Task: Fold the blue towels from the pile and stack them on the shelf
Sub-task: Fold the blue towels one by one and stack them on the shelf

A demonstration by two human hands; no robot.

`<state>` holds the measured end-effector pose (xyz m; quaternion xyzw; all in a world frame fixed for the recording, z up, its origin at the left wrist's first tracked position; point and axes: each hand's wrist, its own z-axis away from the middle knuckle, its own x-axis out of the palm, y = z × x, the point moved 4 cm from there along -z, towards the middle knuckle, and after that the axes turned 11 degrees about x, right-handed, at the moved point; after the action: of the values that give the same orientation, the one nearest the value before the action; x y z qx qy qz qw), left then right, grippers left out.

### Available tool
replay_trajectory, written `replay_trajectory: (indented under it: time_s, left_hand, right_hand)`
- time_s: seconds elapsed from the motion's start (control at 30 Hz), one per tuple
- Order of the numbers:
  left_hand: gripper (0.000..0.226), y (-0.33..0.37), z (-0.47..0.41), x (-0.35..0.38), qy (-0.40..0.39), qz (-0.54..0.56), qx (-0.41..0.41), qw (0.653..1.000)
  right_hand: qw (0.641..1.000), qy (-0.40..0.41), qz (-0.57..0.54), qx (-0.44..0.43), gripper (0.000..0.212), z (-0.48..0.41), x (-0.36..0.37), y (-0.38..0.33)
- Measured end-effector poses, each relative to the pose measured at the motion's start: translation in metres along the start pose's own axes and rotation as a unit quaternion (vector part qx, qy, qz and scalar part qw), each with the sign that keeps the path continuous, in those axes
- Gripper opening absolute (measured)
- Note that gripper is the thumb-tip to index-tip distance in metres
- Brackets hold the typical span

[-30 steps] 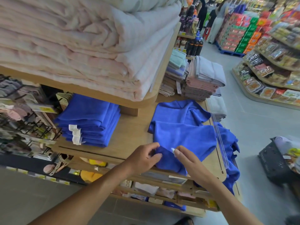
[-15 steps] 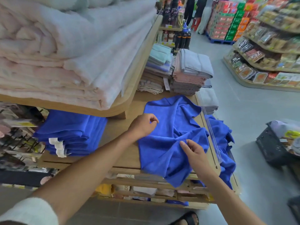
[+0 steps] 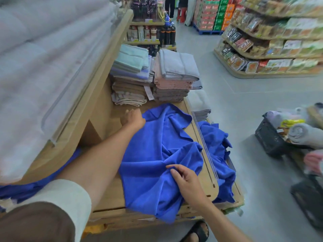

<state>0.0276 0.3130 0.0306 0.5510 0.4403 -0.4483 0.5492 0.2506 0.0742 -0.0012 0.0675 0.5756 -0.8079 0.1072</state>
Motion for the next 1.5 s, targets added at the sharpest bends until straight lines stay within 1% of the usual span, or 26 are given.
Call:
replay_trajectory:
  time_s: [0.1, 0.2, 0.33, 0.4, 0.5, 0.53, 0.57, 0.6, 0.67, 0.7, 0.73, 0.77, 0.83, 0.87, 0.93, 1.07, 1.17, 1.27, 1.3, 1.37, 1.43, 1.5]
  left_hand:
    - [0.035, 0.008, -0.007, -0.007, 0.033, 0.002, 0.031, 0.999]
    - [0.025, 0.015, -0.005, -0.02, 0.108, -0.003, 0.085, 0.991]
    - [0.024, 0.019, 0.01, -0.041, 0.186, 0.079, 0.147, 0.968]
    - [0.023, 0.022, 0.023, -0.056, 0.232, 0.115, 0.18, 0.949]
    - [0.015, 0.029, 0.055, -0.082, 0.319, 0.107, 0.27, 0.902]
    - [0.012, 0.031, 0.068, -0.088, 0.319, 0.139, 0.293, 0.891]
    - [0.01, 0.033, 0.081, -0.091, 0.293, 0.195, 0.3, 0.887]
    - [0.01, 0.035, 0.095, -0.09, 0.251, 0.26, 0.288, 0.887]
    - [0.016, 0.034, 0.123, -0.075, 0.162, 0.373, 0.222, 0.886]
    - [0.019, 0.032, 0.137, -0.062, 0.125, 0.425, 0.182, 0.878]
    - [0.022, 0.028, 0.152, -0.045, 0.089, 0.482, 0.142, 0.86]
    - [0.022, 0.025, 0.167, -0.029, 0.051, 0.538, 0.103, 0.835]
    - [0.017, 0.02, 0.196, 0.003, -0.004, 0.608, 0.032, 0.793]
    - [0.013, 0.017, 0.207, 0.017, -0.017, 0.618, 0.006, 0.786]
    - [0.016, 0.01, 0.223, 0.038, -0.01, 0.602, -0.012, 0.798]
    - [0.031, 0.006, 0.246, 0.045, -0.012, 0.608, 0.015, 0.794]
    - [0.026, 0.009, 0.257, 0.033, -0.009, 0.617, 0.04, 0.786]
    - [0.026, 0.01, 0.266, 0.023, -0.021, 0.645, 0.048, 0.763]
    - [0.023, 0.011, 0.269, 0.018, -0.019, 0.642, 0.062, 0.764]
    - [0.015, 0.014, 0.274, 0.009, -0.013, 0.618, 0.103, 0.779]
    - [0.012, 0.016, 0.278, -0.002, -0.006, 0.601, 0.12, 0.79]
    - [0.011, 0.017, 0.279, -0.015, -0.009, 0.59, 0.127, 0.797]
  right_hand:
    - [1.0, -0.005, 0.002, -0.005, 0.023, -0.001, 0.001, 0.001]
    - [1.0, -0.009, 0.007, -0.023, 0.026, -0.001, 0.003, 0.0]
    - [0.999, -0.029, 0.016, -0.01, 0.027, -0.001, 0.004, 0.0]
    - [0.999, -0.035, 0.025, -0.001, 0.026, -0.001, 0.005, -0.001]
    - [0.999, -0.032, 0.025, -0.004, 0.021, 0.003, 0.005, -0.005]
    - [0.999, -0.029, 0.023, -0.009, 0.019, 0.004, 0.005, -0.006]
    - [0.999, -0.028, 0.018, -0.014, 0.017, 0.006, 0.006, -0.007]
    - [0.999, -0.029, 0.01, -0.016, 0.015, 0.008, 0.007, -0.008]
    - [0.999, -0.04, -0.011, -0.015, 0.015, 0.013, 0.01, -0.008]
    - [0.998, -0.05, -0.02, -0.014, 0.017, 0.016, 0.013, -0.008]
    - [0.998, -0.06, -0.027, -0.015, 0.018, 0.019, 0.015, -0.008]
    - [0.997, -0.069, -0.033, -0.016, 0.02, 0.023, 0.017, -0.008]
    - [0.996, -0.08, -0.036, -0.029, 0.023, 0.03, 0.02, -0.012]
    - [0.996, -0.08, -0.03, -0.041, 0.024, 0.033, 0.021, -0.016]
    - [0.995, -0.065, -0.009, -0.07, 0.025, 0.037, 0.022, -0.023]
    - [0.995, -0.03, 0.01, -0.095, 0.019, 0.036, 0.029, -0.041]
    - [0.994, -0.003, 0.042, -0.102, 0.017, 0.036, 0.037, -0.05]
    - [0.988, 0.034, 0.086, -0.127, 0.02, 0.037, 0.039, -0.052]
    - [0.984, 0.041, 0.105, -0.138, 0.021, 0.037, 0.039, -0.053]
    - [0.979, 0.045, 0.122, -0.156, 0.023, 0.037, 0.038, -0.056]
    - [0.979, 0.035, 0.113, -0.163, 0.023, 0.038, 0.035, -0.062]
    - [0.983, 0.01, 0.108, -0.151, 0.018, 0.036, 0.031, -0.068]
